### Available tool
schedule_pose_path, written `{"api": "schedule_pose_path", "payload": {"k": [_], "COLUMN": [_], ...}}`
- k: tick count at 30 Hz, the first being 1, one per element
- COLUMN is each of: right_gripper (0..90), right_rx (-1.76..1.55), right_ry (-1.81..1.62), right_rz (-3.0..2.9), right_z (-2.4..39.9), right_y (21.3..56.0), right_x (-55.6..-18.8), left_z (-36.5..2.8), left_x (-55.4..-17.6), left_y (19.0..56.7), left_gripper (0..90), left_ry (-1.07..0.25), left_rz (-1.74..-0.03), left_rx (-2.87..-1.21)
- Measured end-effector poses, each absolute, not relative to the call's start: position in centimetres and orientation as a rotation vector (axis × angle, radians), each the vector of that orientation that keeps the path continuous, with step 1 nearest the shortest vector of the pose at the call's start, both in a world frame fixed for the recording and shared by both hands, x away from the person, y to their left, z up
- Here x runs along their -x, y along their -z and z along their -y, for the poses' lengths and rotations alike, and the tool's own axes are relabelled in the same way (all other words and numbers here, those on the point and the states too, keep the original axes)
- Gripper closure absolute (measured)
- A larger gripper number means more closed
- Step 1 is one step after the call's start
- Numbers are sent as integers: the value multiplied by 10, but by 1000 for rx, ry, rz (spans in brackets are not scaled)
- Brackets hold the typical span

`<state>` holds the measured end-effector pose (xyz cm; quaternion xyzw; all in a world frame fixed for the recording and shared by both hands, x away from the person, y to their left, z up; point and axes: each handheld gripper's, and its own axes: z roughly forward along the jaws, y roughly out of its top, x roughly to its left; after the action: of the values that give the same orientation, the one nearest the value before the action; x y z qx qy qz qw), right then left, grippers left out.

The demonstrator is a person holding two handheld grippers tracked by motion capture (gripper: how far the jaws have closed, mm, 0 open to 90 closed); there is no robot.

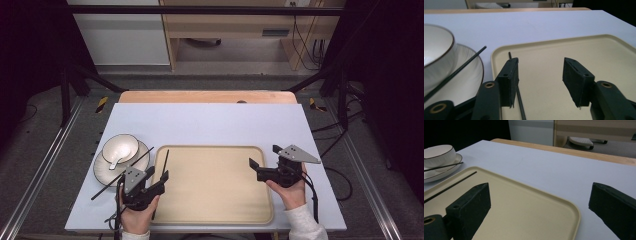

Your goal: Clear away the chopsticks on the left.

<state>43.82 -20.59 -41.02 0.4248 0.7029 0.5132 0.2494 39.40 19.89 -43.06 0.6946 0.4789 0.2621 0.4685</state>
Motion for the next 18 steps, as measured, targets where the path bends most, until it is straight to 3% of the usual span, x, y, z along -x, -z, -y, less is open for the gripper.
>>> {"api": "schedule_pose_path", "payload": {"k": [9,18], "right_gripper": [41,41], "right_rx": [-1157,-1170], "right_ry": [-1406,-1414], "right_rz": [-1907,-1901], "right_z": [208,209], "right_y": [408,407], "right_x": [-437,-436], "left_z": [-199,-220], "left_x": [-405,-401], "left_y": [411,413], "left_gripper": [310,263], "left_ry": [-613,-610], "left_rz": [-1035,-984], "left_rx": [-1842,-1917]}}
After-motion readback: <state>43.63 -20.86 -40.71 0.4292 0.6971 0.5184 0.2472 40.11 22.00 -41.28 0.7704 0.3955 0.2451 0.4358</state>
